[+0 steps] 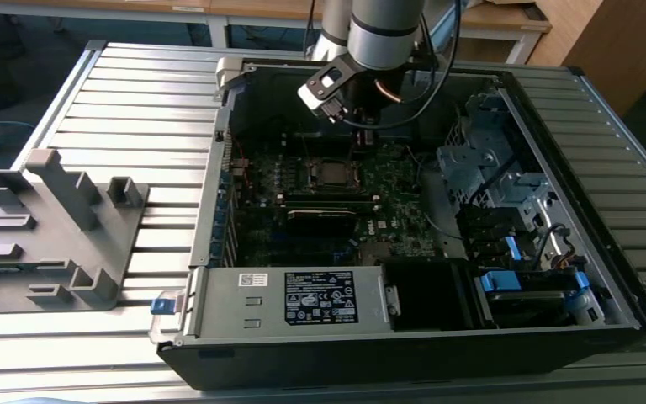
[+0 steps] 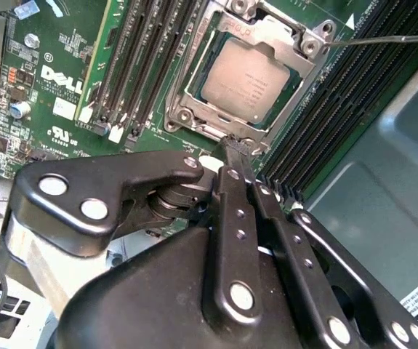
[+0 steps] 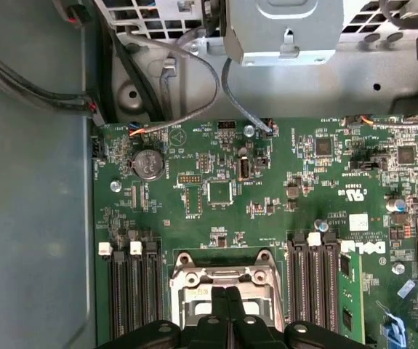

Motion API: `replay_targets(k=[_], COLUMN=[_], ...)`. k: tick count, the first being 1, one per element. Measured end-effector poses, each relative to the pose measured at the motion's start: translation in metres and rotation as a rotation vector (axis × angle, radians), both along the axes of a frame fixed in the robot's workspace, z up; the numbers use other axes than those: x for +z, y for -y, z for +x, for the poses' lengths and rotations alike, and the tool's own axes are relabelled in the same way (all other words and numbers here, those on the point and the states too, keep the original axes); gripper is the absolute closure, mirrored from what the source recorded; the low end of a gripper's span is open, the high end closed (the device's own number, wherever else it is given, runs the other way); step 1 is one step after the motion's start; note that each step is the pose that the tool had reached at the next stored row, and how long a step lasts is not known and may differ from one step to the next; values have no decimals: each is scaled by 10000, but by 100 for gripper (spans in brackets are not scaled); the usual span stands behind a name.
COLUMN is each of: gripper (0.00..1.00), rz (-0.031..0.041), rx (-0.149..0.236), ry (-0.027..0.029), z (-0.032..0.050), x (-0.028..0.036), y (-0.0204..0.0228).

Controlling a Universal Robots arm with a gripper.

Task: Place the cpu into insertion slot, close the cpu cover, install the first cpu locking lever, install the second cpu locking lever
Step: 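Close the cpu cover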

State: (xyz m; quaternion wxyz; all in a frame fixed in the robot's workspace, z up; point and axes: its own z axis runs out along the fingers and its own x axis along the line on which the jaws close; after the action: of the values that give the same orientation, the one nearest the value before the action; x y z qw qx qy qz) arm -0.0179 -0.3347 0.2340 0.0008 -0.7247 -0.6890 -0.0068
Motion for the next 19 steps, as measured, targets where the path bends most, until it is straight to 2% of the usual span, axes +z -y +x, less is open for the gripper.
replay_targets(k=[10,19], gripper=[90,90], rz=[-1,0], rx=[0,0], ry=[-1,0], z=[-250,-284], x=[-57,-68], y=[0,-1])
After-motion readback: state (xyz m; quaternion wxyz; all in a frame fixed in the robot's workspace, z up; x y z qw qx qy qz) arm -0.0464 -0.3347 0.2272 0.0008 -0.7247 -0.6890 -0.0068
